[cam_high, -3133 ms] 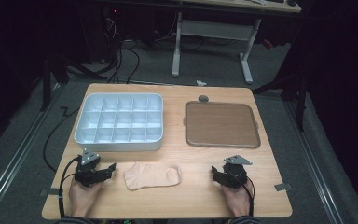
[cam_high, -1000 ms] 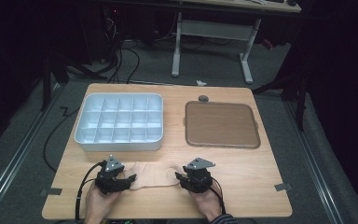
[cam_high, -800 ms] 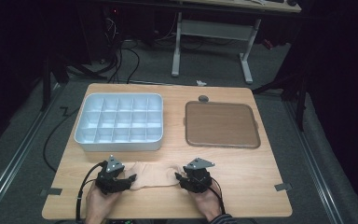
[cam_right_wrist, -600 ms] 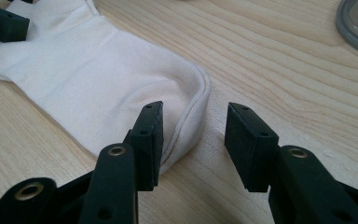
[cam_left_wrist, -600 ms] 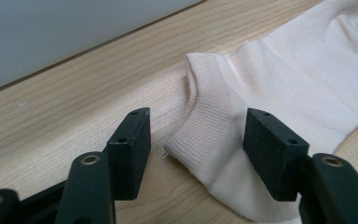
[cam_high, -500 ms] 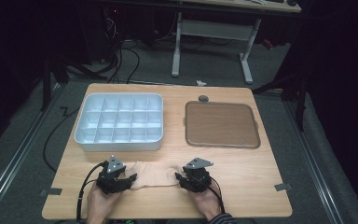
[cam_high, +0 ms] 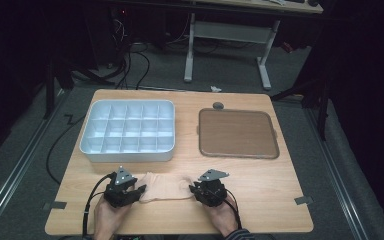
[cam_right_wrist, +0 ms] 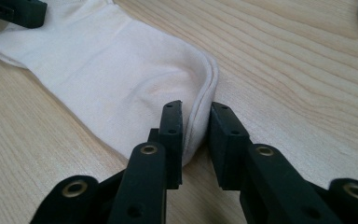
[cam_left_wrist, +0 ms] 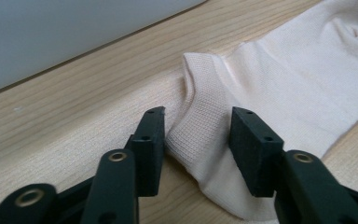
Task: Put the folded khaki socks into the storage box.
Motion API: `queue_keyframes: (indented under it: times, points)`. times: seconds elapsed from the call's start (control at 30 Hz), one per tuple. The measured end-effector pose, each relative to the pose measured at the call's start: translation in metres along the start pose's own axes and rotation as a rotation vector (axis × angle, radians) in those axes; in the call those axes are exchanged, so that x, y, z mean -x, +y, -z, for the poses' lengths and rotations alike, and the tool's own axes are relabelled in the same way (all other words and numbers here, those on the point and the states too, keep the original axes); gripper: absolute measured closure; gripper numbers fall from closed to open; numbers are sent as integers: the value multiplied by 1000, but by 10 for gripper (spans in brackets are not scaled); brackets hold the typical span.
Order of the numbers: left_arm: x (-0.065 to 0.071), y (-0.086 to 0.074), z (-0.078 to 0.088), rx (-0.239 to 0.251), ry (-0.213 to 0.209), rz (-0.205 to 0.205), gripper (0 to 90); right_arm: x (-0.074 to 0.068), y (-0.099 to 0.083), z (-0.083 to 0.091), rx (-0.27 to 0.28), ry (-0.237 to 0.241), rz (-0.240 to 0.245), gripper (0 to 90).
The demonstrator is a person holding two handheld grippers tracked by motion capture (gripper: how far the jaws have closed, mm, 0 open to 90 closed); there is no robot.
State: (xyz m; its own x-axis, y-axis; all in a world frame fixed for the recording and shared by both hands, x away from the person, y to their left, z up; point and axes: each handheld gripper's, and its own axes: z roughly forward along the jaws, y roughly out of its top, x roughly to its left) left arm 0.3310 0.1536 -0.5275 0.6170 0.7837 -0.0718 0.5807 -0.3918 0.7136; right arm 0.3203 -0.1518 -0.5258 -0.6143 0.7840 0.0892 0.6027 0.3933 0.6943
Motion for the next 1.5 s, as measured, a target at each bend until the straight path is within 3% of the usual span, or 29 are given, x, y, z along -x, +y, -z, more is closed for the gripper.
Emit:
queue_keyframes:
  times: [0.33,0.57,0.93,1.33,1.5]
  points:
    - [-5,2,-1,-5,-58,30,724,0,-1,0,9,-14,7,848]
    - [-6,3,-3,-4,-96,27,798,0,0,1,11,-31,23,863]
    - [-7,6,-5,4,-140,24,815,5,0,7,29,-43,13,865]
    - [0,18,-7,12,-147,-13,819,12,-2,15,39,-52,1,866]
    - [4,22,-9,41,-154,-28,818,16,-4,21,50,-68,-4,866]
